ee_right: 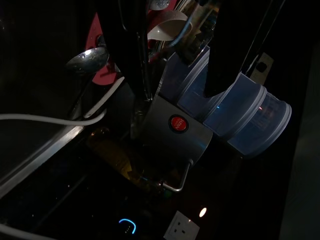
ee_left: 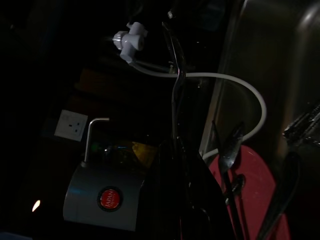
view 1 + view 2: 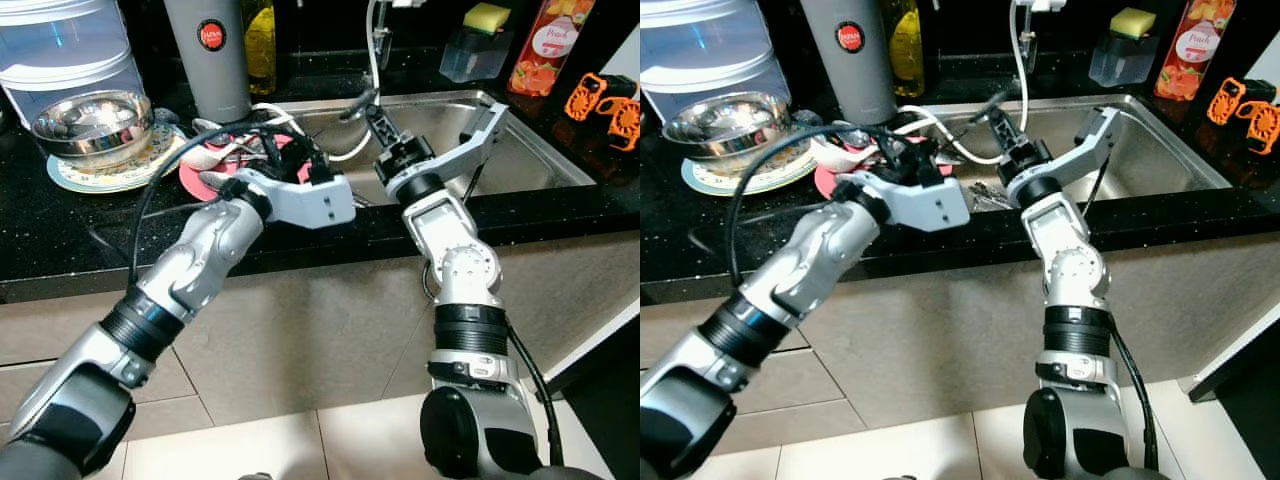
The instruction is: Kitchen organization
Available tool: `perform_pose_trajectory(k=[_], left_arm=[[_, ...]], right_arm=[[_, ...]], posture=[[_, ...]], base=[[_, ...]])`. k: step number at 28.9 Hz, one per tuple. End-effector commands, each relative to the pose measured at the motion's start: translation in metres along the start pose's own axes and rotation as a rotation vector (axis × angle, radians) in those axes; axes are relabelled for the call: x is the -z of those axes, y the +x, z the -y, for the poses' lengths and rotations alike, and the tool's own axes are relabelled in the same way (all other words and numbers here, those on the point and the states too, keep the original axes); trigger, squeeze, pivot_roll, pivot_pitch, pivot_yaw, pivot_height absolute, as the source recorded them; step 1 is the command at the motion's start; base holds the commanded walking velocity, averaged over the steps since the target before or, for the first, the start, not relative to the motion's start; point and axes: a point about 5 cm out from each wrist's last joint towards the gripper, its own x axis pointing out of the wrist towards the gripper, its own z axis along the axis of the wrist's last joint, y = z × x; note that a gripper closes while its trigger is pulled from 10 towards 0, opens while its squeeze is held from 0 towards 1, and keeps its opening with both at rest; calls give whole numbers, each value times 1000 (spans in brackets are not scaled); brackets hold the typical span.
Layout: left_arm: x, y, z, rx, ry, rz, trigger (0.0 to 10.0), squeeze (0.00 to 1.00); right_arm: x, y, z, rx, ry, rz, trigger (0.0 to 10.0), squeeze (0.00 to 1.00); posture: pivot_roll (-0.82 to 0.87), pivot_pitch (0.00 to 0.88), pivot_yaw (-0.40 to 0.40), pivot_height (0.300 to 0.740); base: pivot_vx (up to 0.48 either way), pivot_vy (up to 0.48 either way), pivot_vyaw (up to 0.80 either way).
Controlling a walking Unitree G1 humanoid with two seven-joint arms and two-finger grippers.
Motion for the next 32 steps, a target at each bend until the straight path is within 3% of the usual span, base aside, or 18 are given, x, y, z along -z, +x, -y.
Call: perform_pose_trajectory(k=[1,6,9,14,15,16,17,31,32], left_arm=[[-14,0,4,11,-1,60,10000,0],[-19,-2,10,33,-2,88,10000,0],[-22,-2,10,29,5,99,10000,0],[-24,-2,12,46,8,110,10000,0],[-24,-3,14,54,9,114,10000,0],[-25,-3,16,60,7,118,10000,0],[-26,-3,17,64,7,122,10000,0],[-21,-2,18,48,-32,73,10000,0],[-19,-1,18,42,-51,56,10000,1000]], right_arm=[[0,2,-1,-1,22,-9,10000,0],[1,4,-3,-4,27,-23,10000,0],[9,4,0,18,-29,-75,10000,0],[12,4,3,40,-37,-94,10000,0],[12,4,3,44,-37,-94,6824,0],[12,4,3,46,-38,-91,2392,0],[11,5,3,48,-38,-89,0,0],[8,6,6,59,-40,-77,0,0],[8,6,7,60,-42,-82,10000,0]], posture=[[154,0,-9,740],[158,0,-12,740],[158,0,-12,740],[161,0,-14,740],[158,0,-13,740],[158,0,-13,740],[159,0,-13,740],[159,0,-13,740],[162,0,-14,740]], base=[[0,0,0],[0,0,0],[0,0,0],[0,0,0],[0,0,0],[0,0,0],[0,0,0],[0,0,0],[0,0,0]])
